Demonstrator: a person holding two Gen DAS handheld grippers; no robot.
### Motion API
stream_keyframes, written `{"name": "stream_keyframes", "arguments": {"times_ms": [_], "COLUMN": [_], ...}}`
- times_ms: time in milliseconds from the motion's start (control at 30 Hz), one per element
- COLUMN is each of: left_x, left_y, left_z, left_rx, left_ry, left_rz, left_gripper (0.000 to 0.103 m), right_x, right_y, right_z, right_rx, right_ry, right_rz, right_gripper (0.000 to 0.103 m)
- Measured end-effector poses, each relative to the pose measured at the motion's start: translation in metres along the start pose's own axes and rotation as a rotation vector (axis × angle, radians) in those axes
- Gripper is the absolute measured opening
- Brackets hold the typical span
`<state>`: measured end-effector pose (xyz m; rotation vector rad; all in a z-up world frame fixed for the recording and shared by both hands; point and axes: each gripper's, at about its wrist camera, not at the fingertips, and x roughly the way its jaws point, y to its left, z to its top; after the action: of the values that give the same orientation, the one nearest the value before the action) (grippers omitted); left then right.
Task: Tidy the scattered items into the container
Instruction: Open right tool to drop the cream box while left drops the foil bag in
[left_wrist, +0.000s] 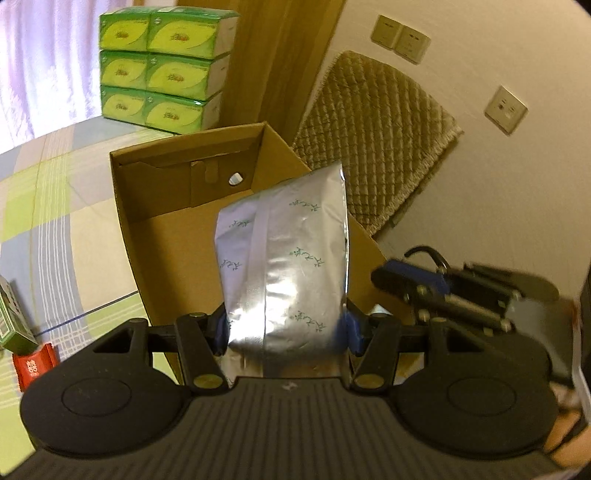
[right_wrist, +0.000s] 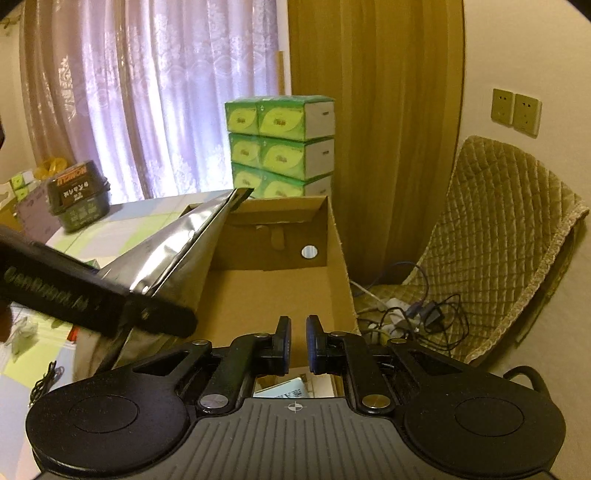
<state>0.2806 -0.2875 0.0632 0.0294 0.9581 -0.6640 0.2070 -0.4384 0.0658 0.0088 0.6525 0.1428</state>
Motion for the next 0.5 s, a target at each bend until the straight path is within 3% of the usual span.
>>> {"name": "stream_keyframes", "arguments": {"times_ms": [233,367,500], "left_x": [0.010,0.013,0.005], "left_y": [0.004,0.005,0.010], "left_z": [0.005,0.003,-0.001], "left_rx": [-0.054,-0.054,-0.054], "left_ry": [-0.005,0.003,-0.014], "left_rz": [0.005,0.044,0.059], "left_gripper": [0.054,0.067,0.067], "right_x": [0.003,0.003,0.002], "right_y": [0.000,-0.001,-0.001], "right_z": [-0.002,-0.005,-0.006], "right_rx": [-0.014,-0.018,-0.021], "right_ry": [0.008,0.011,0.011], "right_rz": [-0.014,-0.020,-0.021], "right_gripper": [0.015,0.015,0.015]}}
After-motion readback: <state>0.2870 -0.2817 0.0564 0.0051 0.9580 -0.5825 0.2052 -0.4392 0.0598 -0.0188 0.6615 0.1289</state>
